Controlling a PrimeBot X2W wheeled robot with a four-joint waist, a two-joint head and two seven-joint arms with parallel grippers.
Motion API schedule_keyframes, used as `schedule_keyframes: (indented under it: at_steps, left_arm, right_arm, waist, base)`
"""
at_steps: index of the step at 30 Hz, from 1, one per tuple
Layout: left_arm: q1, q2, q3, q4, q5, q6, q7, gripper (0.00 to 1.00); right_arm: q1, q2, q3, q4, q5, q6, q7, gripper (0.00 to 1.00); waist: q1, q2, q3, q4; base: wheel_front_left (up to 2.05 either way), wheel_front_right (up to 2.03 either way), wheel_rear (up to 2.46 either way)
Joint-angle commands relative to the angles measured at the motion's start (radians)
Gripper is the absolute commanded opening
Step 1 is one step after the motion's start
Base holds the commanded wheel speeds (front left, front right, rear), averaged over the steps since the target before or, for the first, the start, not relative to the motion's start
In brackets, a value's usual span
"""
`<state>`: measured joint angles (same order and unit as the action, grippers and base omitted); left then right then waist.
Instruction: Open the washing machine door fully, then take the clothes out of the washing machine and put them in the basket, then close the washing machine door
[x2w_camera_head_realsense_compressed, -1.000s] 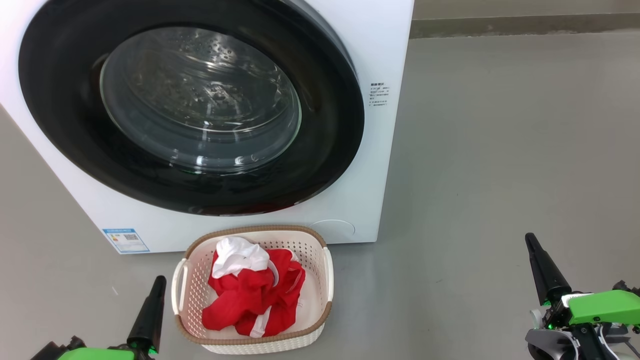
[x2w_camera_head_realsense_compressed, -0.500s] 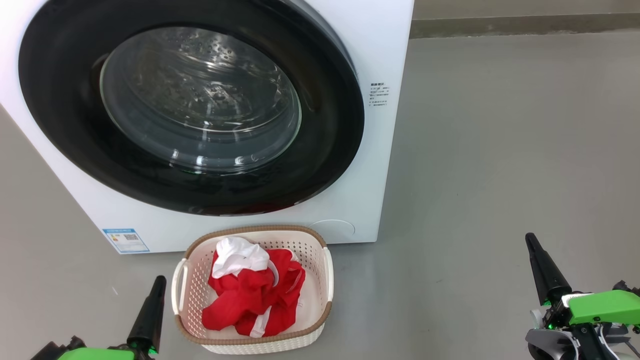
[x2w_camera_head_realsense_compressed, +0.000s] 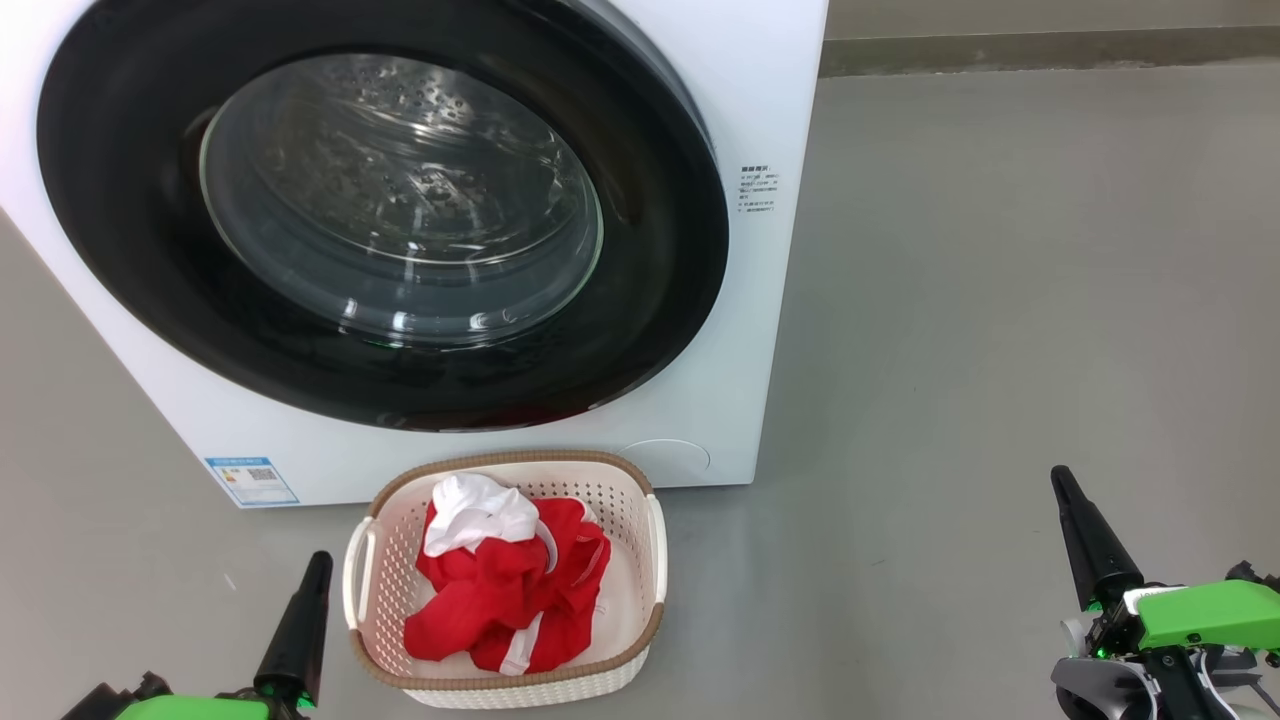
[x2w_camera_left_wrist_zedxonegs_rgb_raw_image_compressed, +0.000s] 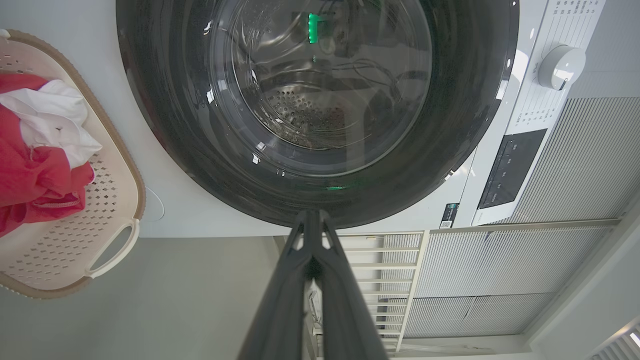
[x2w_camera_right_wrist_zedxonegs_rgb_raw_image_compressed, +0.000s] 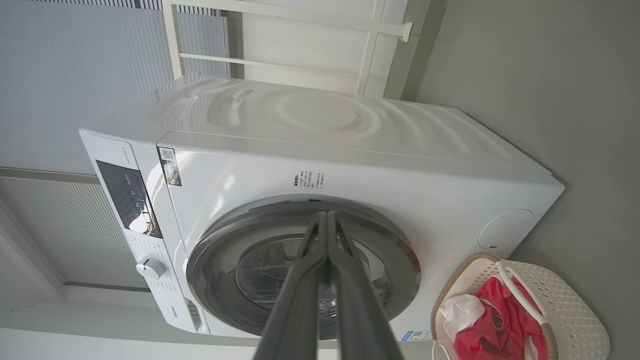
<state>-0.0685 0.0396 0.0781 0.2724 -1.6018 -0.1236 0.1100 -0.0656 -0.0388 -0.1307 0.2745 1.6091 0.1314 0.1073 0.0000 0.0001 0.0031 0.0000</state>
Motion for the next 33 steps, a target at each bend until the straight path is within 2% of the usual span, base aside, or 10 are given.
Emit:
schedule_keyframes:
  at_steps: [1,33]
  left_arm:
    - [-0.039,0.011,0.036,-0.027,-0.007,-0.007,0.003,0.0]
    - [-0.039,0.011,0.036,-0.027,-0.007,-0.007,0.003,0.0]
  right_arm:
    - [-0.042,-0.012,0.016,-0.03,-0.001,-0.001,0.006,0.0]
    - [-0.042,-0.012,0.016,-0.03,-0.001,-0.001,0.007,0.0]
  waist:
    - [0.0,-0.0001,0.0,0.0]
    - [0.0,-0.0001,0.0,0.0]
  base:
    - [0.0,0.0,0.0]
    - [0.0,0.0,0.0]
